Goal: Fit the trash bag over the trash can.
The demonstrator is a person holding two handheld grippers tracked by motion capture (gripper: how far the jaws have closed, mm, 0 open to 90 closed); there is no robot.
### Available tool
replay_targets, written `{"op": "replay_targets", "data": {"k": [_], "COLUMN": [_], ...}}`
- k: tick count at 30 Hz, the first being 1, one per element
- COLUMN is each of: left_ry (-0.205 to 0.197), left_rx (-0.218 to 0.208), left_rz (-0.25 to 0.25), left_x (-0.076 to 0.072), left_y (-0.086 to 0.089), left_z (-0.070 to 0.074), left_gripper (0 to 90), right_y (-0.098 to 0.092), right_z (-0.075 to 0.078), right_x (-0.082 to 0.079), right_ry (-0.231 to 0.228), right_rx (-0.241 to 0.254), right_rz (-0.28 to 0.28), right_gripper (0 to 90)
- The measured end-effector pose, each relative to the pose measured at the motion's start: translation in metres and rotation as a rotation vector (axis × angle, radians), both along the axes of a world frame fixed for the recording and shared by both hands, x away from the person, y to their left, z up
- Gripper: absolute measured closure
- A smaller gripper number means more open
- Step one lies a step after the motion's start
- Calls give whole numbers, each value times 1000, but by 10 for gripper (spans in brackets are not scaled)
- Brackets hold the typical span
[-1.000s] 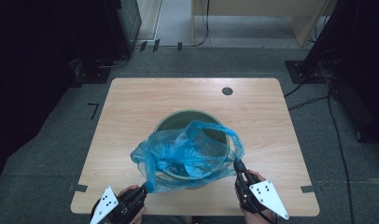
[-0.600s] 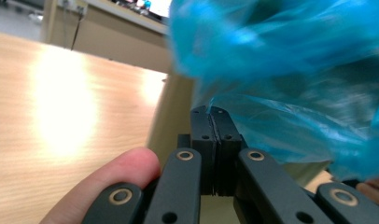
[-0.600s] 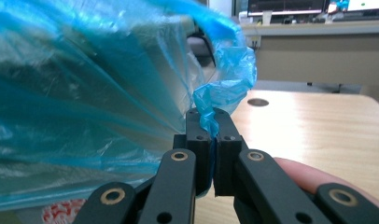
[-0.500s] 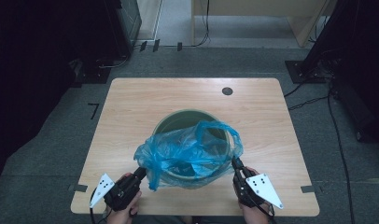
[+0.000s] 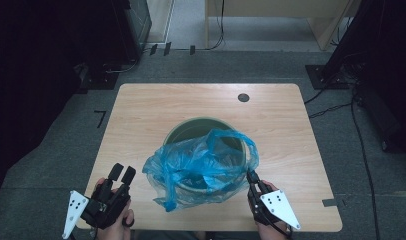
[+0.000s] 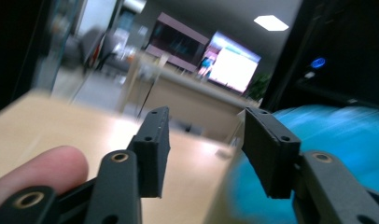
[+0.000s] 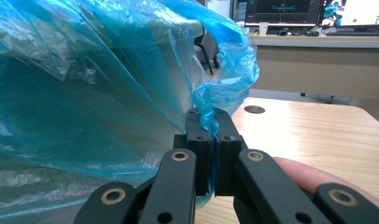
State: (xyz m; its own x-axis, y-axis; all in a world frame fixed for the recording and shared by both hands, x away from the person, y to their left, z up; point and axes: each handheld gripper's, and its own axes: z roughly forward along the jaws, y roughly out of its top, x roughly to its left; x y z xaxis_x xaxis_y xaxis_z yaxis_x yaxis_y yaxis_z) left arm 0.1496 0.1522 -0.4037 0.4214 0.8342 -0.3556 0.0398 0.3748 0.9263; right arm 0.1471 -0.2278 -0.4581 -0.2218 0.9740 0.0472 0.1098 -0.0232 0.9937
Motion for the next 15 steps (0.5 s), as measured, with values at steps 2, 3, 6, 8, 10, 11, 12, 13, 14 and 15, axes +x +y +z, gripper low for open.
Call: {"op": "replay_targets", "data": {"k": [2,3,6,8,10,11,12,13,14,15], "left_ry": [-35,-45,-69,-73,-57,-34,-17,-2,5,22], "left_rx": [31,48,91,112,187,228,253,263,258,231], "left_rz": [-15,-12,-3,-16,-18,-6,-3,-14,-29,-67], "left_x": [-5,-7,-9,-10,-10,-10,-9,-8,-8,-6], "left_y": [-14,-23,-45,-58,-70,-73,-75,-74,-73,-67], "left_z": [12,17,25,27,23,20,16,12,9,2], "left_gripper": [431,403,319,263,241,254,352,450,510,649], "right_y": [0,1,2,2,2,2,1,0,-1,-4], "right_z": [0,0,0,0,0,0,0,0,0,2], "right_x": [0,0,-1,-1,-1,-1,-1,-1,-2,-3], "right_ry": [-1,-4,-3,-8,-13,-14,-15,-15,-16,-23], "right_rx": [-2,-4,-4,-9,-15,-16,-15,-12,-1,19], "right_rz": [2,1,2,3,4,3,5,5,10,21], "right_gripper": [891,891,892,892,891,891,889,876,837,726]}}
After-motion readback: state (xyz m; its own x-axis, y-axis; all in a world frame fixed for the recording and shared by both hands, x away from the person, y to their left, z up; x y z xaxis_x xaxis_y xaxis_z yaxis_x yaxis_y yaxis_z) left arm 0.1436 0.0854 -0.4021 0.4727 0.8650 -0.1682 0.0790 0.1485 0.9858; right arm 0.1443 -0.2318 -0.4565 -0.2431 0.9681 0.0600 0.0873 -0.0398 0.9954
